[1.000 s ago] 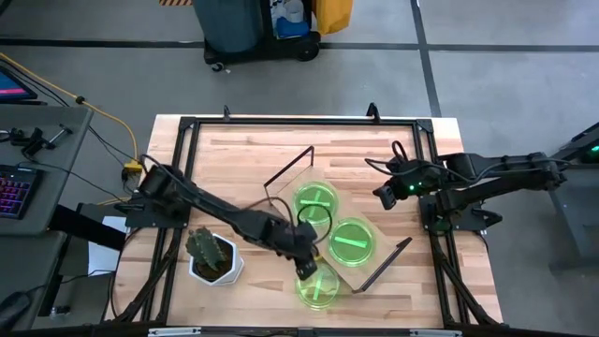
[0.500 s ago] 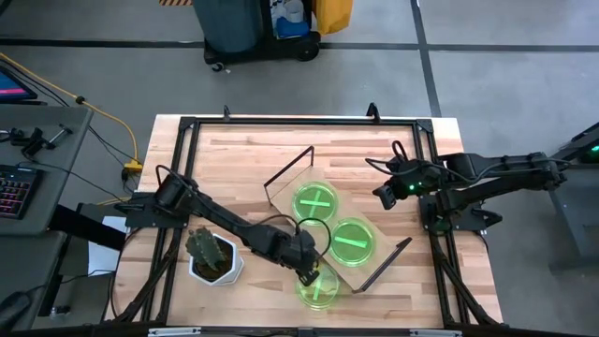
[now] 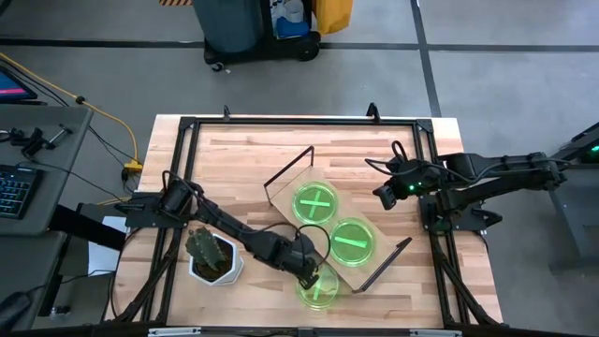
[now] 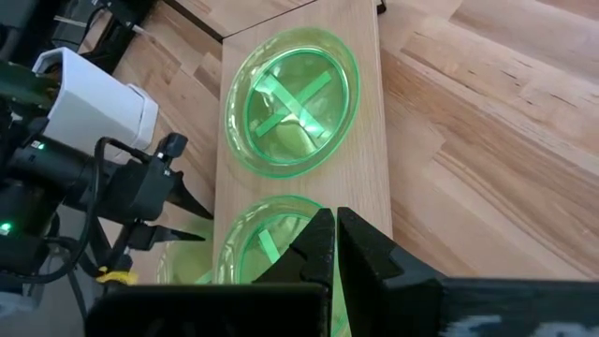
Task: Place and stack plates onto a shelf
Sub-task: Stack the transparent green plate on top of the left transparent green plate on the shelf, then return to Home Position
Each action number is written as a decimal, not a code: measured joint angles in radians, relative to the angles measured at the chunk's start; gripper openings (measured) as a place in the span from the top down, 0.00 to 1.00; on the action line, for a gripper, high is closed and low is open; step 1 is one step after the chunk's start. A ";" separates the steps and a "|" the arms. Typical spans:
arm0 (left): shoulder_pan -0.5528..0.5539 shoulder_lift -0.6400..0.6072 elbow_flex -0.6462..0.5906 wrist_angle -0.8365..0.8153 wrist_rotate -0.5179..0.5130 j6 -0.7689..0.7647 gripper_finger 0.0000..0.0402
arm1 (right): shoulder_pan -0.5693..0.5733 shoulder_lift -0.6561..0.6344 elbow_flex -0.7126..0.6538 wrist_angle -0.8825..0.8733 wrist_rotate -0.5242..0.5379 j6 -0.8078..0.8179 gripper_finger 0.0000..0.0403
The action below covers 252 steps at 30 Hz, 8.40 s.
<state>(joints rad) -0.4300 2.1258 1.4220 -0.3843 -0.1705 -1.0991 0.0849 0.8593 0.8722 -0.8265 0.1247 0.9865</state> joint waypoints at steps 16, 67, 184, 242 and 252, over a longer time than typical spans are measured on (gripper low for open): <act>-0.018 -0.131 -0.004 -0.254 -0.024 0.252 1.00 | 0.000 0.000 0.000 -0.002 0.000 -0.026 1.00; 0.015 -0.189 -0.002 -0.463 -0.733 -1.116 1.00 | 0.000 -0.003 0.000 -0.002 0.000 -0.088 1.00; 0.371 -1.806 -1.411 0.869 0.002 0.736 1.00 | 0.002 -0.219 0.078 0.163 0.010 -0.303 1.00; 0.489 -2.114 -1.410 0.413 0.259 0.815 1.00 | -0.098 -0.815 -0.690 0.782 -0.053 -0.488 1.00; 0.489 -2.114 -1.410 0.412 0.259 0.815 1.00 | -0.096 -0.846 -0.863 0.979 -0.077 -0.503 1.00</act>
<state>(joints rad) 0.0586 0.0115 0.0124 0.0273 0.0887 -0.2844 -0.0113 0.0128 0.0097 0.1525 0.0479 0.4838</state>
